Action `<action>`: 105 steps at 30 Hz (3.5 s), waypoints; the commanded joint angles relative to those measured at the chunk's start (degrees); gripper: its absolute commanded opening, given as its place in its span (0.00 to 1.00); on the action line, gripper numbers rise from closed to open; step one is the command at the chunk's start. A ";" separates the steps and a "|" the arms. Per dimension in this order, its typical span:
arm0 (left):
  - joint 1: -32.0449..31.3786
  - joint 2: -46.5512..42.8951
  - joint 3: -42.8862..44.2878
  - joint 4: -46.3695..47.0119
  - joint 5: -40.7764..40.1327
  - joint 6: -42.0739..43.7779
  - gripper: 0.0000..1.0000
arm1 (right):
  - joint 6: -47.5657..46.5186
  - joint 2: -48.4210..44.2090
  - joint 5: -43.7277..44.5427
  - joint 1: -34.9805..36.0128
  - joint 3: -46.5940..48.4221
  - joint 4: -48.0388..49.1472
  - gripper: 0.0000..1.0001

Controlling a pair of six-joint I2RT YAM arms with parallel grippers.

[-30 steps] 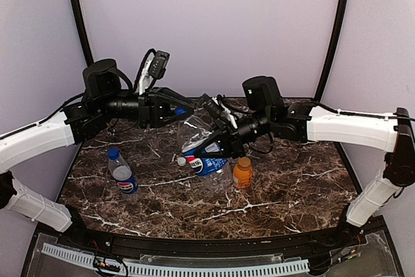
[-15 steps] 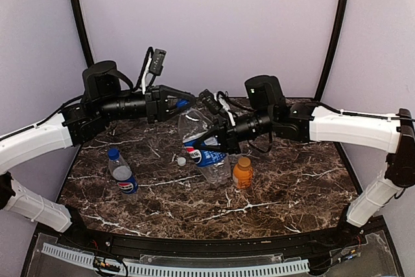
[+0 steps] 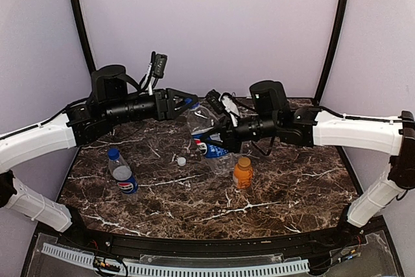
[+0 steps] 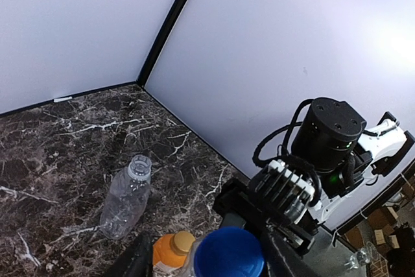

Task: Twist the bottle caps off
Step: Unscrew the bottle cap from the plastic bottle.

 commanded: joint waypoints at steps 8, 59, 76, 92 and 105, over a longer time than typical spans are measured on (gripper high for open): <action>0.59 -4.97 0.91 -1.05 11.93 10.30 0.83 | -4.07 -3.32 -14.75 -0.84 -0.69 1.85 0.00; 1.73 -1.65 1.13 2.47 18.36 7.28 0.07 | -0.67 0.99 -13.33 -0.87 4.78 -3.70 0.02; 0.70 -0.02 1.53 1.90 -1.10 -0.64 0.40 | -0.04 -0.01 4.85 -0.60 3.22 0.08 0.01; 1.94 -4.83 0.97 1.00 21.85 11.83 0.79 | -7.20 -0.32 -23.87 -1.00 3.43 -5.65 0.03; 2.18 -1.28 0.06 7.16 35.77 9.62 0.61 | -7.87 2.26 -34.35 -0.96 6.81 -8.43 0.04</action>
